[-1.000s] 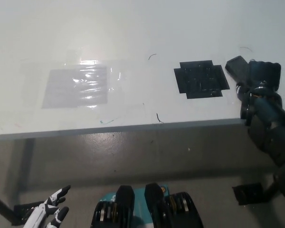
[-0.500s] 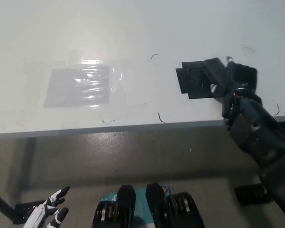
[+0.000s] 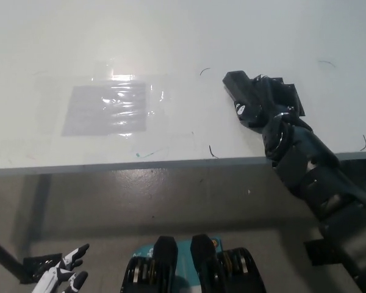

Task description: A whiteboard eraser is kept on the black marked spot on the table infront of the robot and the robot uses its right hand to swipe it back and forth on the table twice to clean it

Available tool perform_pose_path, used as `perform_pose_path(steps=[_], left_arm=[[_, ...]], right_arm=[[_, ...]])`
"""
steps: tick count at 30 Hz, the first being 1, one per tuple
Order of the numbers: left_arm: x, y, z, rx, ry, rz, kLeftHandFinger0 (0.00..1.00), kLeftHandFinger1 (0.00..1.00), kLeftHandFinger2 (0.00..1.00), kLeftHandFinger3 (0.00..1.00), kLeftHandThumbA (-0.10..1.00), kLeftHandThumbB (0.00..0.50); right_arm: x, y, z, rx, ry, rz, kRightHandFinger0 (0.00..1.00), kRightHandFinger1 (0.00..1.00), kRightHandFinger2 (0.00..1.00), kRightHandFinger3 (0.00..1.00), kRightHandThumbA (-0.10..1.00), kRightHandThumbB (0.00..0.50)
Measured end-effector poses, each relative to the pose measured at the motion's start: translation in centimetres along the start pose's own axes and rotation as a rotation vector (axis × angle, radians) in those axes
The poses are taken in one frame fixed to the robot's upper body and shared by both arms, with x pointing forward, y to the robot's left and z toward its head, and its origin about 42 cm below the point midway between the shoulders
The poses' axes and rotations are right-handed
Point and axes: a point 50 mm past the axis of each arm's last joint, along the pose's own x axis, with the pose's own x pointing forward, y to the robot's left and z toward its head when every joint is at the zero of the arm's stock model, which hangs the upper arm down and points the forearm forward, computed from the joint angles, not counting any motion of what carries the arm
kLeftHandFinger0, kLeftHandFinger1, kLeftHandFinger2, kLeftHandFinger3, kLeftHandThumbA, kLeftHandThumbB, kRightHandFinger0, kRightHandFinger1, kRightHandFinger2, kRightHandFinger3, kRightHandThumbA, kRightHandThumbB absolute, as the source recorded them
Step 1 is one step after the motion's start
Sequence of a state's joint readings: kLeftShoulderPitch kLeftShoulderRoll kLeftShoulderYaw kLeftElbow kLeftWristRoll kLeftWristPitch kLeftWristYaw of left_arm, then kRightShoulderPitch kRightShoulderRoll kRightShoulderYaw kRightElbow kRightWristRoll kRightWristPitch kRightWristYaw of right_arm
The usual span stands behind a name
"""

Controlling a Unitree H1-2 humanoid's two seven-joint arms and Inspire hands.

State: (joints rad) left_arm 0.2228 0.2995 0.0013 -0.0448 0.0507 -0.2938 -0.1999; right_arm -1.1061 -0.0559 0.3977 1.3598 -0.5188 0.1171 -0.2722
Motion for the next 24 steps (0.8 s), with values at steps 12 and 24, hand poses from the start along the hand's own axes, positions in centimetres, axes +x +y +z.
perform_pose_path(steps=[12,24], left_arm=[[-0.37,-0.11,-0.15,-0.002,0.009,-0.002,1.00,1.00,1.00,1.00,0.88,0.343],[-0.38,-0.13,-0.15,-0.003,0.009,-0.003,1.00,1.00,1.00,1.00,0.87,0.339]], right_arm=[[0.22,-0.28,0.42,-0.201,0.033,0.059,1.00,1.00,1.00,1.00,0.80,0.446],[0.23,-0.52,0.50,-0.343,0.077,0.070,1.00,1.00,1.00,1.00,0.94,0.500]])
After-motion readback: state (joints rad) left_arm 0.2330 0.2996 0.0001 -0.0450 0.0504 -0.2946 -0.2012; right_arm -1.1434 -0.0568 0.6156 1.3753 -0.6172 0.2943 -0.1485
